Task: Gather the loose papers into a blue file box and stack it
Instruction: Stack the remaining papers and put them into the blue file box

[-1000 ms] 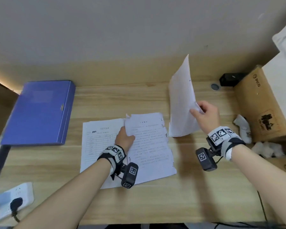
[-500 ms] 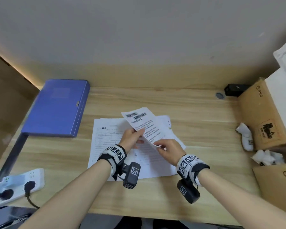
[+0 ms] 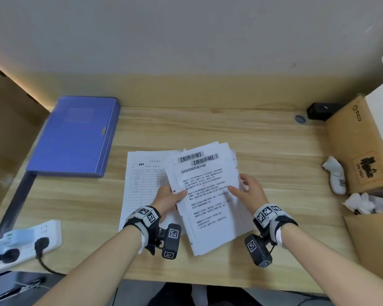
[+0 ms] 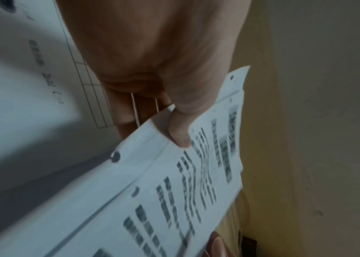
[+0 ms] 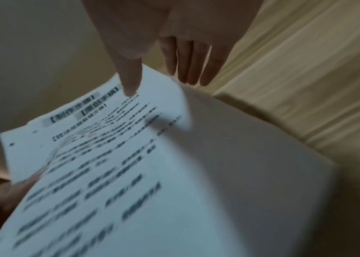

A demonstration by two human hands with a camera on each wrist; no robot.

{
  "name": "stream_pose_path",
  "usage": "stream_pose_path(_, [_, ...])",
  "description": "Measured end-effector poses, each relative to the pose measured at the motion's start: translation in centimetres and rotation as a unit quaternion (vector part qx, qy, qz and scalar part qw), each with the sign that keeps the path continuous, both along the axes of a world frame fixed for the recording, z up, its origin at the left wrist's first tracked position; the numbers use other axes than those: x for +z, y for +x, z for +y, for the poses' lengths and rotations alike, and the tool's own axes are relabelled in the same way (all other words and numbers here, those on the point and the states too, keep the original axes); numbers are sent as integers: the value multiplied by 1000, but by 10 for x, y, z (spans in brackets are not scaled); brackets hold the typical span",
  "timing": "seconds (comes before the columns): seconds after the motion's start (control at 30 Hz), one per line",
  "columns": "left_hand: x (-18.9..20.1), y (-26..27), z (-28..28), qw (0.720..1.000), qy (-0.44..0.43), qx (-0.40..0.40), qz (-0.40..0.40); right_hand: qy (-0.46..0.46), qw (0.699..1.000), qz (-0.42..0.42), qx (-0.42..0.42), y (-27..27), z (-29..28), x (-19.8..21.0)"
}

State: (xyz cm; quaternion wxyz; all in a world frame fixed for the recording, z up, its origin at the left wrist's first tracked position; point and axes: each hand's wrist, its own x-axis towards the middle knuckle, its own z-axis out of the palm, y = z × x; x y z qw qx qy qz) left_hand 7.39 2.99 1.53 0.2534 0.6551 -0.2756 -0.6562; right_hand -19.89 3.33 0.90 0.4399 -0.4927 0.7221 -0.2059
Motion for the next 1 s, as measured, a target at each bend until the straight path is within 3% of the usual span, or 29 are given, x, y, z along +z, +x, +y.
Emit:
stream_pose_path(0.17, [-1,11,-4,999,7,-23,23,44,990,-96,-96,5,-4,-9])
stream_pose_path(0.3, [-10,17,-12,1000,11,-13,21,82,985,-106,-113,8,3,1])
stream_pose_path(0.63, [-31,11,-42,999,-16,-15,-27,62,969,-23,-240,-17,16,3])
stream_pose_path(0.87, [-29,-12,-61,997,-41,-31,-52,81,964,-15,-252,-30,13,5])
stream_pose_path(1.0, [-27,-25,-59,992,-50,-89,-72,100,967,-20,-231,-29,0,-2])
